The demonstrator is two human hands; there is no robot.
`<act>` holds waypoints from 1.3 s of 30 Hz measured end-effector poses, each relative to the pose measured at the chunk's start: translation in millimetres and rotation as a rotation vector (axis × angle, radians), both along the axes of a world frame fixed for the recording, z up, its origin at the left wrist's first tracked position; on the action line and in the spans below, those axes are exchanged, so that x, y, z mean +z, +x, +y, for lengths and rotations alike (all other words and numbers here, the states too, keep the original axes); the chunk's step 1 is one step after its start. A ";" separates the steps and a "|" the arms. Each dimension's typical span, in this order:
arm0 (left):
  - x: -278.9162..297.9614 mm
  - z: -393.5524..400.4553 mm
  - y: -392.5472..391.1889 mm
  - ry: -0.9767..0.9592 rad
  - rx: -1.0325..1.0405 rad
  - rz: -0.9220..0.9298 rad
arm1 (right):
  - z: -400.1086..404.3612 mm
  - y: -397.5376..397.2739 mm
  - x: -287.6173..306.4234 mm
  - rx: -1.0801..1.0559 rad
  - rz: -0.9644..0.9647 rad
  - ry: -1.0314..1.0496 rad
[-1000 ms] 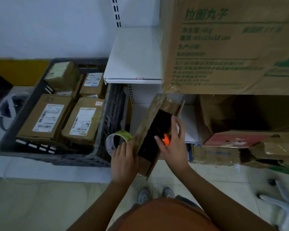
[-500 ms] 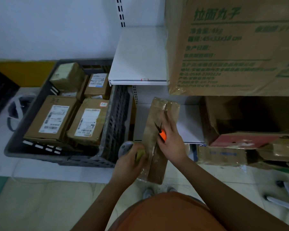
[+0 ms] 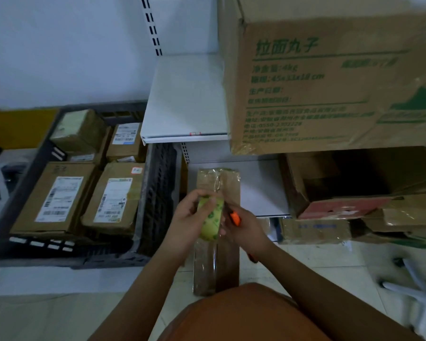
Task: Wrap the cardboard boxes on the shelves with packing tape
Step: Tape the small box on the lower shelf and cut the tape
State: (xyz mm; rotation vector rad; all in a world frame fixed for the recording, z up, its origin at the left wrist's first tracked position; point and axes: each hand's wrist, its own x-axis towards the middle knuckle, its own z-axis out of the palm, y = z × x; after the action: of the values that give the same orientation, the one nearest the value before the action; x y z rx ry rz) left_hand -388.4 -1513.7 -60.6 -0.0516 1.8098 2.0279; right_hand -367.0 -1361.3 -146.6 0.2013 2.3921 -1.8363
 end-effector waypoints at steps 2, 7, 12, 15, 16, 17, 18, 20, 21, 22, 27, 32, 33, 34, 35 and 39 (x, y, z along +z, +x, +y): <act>-7.5 7.7 -6.2 -0.090 0.057 -0.026 | 3.9 4.0 5.2 -0.074 -0.138 -0.156; -25.2 11.6 -16.5 -0.219 0.187 -0.151 | 3.0 16.6 10.3 -0.127 -0.218 -0.268; -27.3 15.3 -13.2 -0.254 0.155 -0.149 | 22.1 16.2 28.1 -0.304 -0.146 -0.327; -31.0 13.2 -9.4 -0.307 0.153 -0.120 | 25.9 8.8 49.2 -0.154 -0.081 -0.230; -31.3 13.1 -7.4 -0.321 0.146 -0.109 | 22.2 5.0 53.4 -0.077 -0.061 -0.147; -32.1 13.0 -5.5 -0.328 0.140 -0.105 | 17.0 0.9 56.4 -0.030 -0.061 -0.085; -33.1 13.3 -4.1 -0.334 0.139 -0.107 | 14.3 -3.7 55.0 -0.018 -0.068 -0.067; -33.6 14.1 -1.9 -0.366 0.128 -0.094 | 10.8 -10.0 55.5 -0.057 -0.076 -0.077; -33.1 14.0 -0.2 -0.397 0.109 -0.068 | 10.9 -12.1 54.8 -0.086 -0.060 -0.072; -34.1 13.5 1.0 -0.452 0.089 -0.030 | 11.2 -14.5 51.6 -0.102 -0.035 -0.063; -31.2 8.1 3.1 -0.688 0.051 0.046 | 10.4 -22.3 43.9 -0.029 0.165 0.159; -18.6 10.6 -5.6 -0.546 -0.080 -0.142 | 15.1 -33.7 43.5 -0.067 0.160 0.262; -17.5 11.0 -7.0 -0.555 -0.077 -0.130 | 15.8 -37.1 44.1 -0.077 0.156 0.277; -18.5 11.5 -9.0 -0.557 -0.073 -0.120 | 15.9 -40.6 45.0 -0.094 0.161 0.295; -17.5 12.4 -10.1 -0.559 -0.076 -0.117 | 17.2 -43.9 44.1 -0.102 0.159 0.300; -17.6 11.3 -16.5 -0.548 -0.081 -0.157 | 14.9 -53.7 45.9 -0.119 0.128 0.360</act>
State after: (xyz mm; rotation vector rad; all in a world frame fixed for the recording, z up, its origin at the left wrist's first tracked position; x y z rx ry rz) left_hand -404.9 -1502.4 -78.2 -0.2815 2.1651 1.3795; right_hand -420.7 -1346.4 -100.8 0.2712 2.8450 -1.4848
